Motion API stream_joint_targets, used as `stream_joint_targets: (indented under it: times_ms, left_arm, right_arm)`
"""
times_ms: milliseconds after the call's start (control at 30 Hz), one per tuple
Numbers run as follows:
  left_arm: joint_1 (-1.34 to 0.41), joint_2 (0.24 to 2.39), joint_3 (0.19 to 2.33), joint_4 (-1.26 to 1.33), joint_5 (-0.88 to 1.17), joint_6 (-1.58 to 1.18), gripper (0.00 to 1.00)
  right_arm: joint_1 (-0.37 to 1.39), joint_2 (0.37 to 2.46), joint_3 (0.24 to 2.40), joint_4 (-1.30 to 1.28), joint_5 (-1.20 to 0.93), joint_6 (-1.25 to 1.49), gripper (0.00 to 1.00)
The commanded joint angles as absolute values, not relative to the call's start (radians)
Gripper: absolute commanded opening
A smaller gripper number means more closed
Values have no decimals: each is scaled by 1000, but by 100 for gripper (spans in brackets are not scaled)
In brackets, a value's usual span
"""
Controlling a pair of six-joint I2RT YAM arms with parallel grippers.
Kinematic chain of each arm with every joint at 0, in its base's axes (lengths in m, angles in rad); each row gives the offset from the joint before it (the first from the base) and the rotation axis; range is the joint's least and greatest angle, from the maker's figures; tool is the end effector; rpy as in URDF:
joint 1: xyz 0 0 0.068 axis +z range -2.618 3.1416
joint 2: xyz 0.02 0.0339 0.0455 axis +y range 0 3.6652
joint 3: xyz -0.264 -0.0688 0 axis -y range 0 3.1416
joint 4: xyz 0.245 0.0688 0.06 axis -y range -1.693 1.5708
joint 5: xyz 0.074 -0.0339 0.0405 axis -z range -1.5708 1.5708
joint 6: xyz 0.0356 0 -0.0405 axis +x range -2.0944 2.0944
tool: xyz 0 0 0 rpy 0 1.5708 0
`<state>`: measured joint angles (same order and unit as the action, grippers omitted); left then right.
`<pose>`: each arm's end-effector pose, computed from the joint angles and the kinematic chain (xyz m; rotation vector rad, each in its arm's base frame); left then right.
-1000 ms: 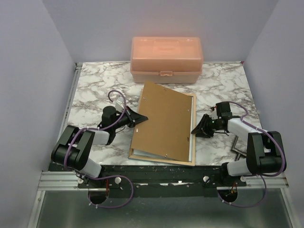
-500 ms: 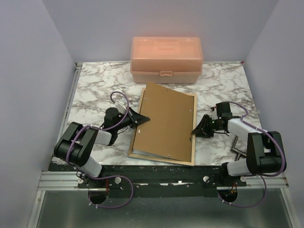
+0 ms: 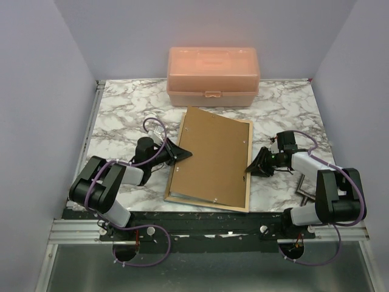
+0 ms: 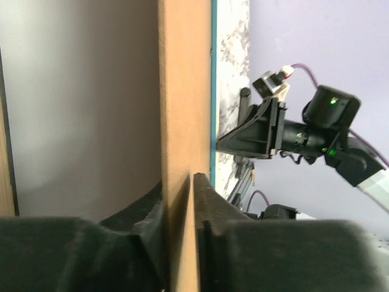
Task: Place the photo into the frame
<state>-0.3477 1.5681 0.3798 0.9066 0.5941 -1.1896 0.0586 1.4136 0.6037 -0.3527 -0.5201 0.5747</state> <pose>0.2431 -0.1093 0.1438 -0.4133 2.0947 -1.5451 0.2313 0.0313 0.1419 0.5624 2.7318 0.8836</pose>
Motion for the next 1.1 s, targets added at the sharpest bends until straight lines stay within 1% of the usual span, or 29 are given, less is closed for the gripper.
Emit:
stream_joint_targets:
  times_ms: [0, 200, 300, 400, 533, 967, 1067]
  left_arm:
    - [-382, 1525, 427, 697, 605, -1046, 29]
    - [-387, 1500, 484, 478, 562, -946, 48]
    - [-391, 1483, 527, 346, 522, -891, 59]
    - [-399, 1475, 569, 237, 483, -836, 66]
    - [-423, 1477, 629, 102, 427, -786, 69]
    - [-560, 1545, 861, -271, 177, -695, 71]
    - [-591, 1565, 908, -333, 116, -682, 74]
  right_arm:
    - [64, 1419, 595, -344, -533, 572, 37]
    - [64, 1419, 601, -346, -531, 573, 37]
    - [64, 1420, 601, -347, -528, 572, 37]
    - [64, 1420, 600, -346, -526, 571, 37]
    - [64, 1425, 601, -345, -526, 569, 37]
    - [64, 1434, 605, -344, -522, 568, 37]
    - [64, 1434, 606, -344, -521, 568, 37]
